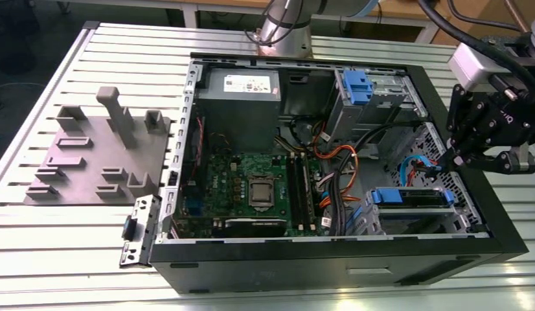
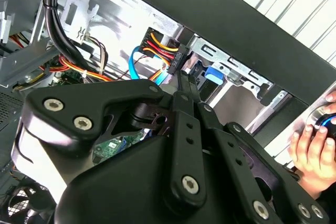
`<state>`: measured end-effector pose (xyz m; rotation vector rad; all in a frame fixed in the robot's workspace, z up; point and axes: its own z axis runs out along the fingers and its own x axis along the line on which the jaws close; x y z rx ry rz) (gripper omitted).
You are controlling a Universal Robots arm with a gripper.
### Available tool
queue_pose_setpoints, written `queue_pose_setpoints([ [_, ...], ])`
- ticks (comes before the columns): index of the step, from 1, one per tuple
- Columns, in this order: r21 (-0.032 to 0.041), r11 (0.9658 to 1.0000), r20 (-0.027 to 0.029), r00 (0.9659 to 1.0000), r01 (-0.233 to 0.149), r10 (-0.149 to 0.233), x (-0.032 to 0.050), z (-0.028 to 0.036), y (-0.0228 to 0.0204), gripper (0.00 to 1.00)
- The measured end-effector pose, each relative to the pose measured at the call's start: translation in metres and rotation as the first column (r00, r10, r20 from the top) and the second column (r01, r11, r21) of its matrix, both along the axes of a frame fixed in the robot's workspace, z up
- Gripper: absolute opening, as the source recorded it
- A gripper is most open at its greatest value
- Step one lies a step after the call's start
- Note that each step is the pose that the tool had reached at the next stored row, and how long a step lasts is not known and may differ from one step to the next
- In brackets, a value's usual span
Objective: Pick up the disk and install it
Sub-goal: 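Insert the first disk wire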
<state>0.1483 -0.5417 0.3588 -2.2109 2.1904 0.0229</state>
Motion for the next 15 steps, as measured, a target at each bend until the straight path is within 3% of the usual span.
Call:
queue_pose_setpoints([
  [6,-0.0001,1.0,0.0,1.0,0.0,0.0,0.0,0.0,0.0,0.11],
  [12,-0.0088,1.0,-0.0006,1.0,0.0,0.0,0.002,-0.0009,0.004,0.11],
  [15,-0.009,1.0,-0.0052,1.0,0.0,0.0,0.0043,-0.0009,0.0058,0.11],
])
